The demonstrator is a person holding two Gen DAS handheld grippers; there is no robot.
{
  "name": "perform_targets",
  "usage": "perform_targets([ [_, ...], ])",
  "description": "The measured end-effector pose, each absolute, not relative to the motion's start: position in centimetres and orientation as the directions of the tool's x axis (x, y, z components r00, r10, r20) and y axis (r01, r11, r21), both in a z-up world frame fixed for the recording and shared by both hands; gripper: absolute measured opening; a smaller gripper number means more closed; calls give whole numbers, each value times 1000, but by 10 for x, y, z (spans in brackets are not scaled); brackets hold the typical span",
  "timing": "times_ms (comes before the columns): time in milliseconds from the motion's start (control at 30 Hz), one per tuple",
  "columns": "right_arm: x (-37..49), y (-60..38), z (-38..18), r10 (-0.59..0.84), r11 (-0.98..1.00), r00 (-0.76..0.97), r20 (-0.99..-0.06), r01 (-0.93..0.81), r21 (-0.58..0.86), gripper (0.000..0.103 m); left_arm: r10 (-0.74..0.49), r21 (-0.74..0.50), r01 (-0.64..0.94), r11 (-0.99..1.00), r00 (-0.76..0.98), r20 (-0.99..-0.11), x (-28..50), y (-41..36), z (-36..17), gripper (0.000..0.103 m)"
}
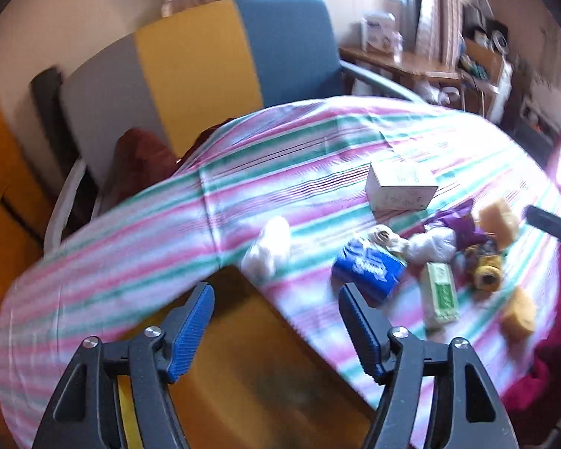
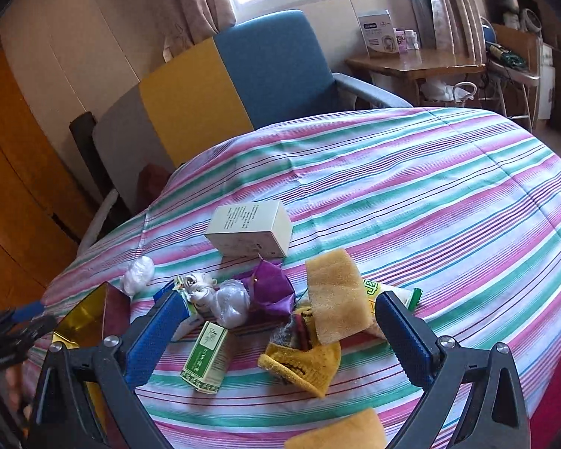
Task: Organize objects
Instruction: 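Reach the left gripper toward the clear plastic bag on the cloth, then grasp the clear plastic bag with the left gripper while the right gripper grasps a yellow sponge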
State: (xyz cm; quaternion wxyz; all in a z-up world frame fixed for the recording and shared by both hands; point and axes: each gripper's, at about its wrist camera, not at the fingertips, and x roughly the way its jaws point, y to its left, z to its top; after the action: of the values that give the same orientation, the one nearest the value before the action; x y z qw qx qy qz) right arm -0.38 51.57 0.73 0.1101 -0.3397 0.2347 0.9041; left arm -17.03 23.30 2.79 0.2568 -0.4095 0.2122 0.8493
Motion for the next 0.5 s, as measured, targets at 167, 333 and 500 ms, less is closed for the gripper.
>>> perform_targets([
  [167,-3,516,9,26,-862,-758,-652,-347,369,103,208,170,-645,-745,-467,-859,-215,268,-7,67],
  [333,-4,518,9,7,-856,-759,-651,-341,388,103,112,218,-640,-737,-433,-894,-254,292,-43,67],
  [500,-7,517,7,-8,-857,-755,-656,-333,393,103,62,203,-632,-747,-371,-927,-278,298,-71,35],
])
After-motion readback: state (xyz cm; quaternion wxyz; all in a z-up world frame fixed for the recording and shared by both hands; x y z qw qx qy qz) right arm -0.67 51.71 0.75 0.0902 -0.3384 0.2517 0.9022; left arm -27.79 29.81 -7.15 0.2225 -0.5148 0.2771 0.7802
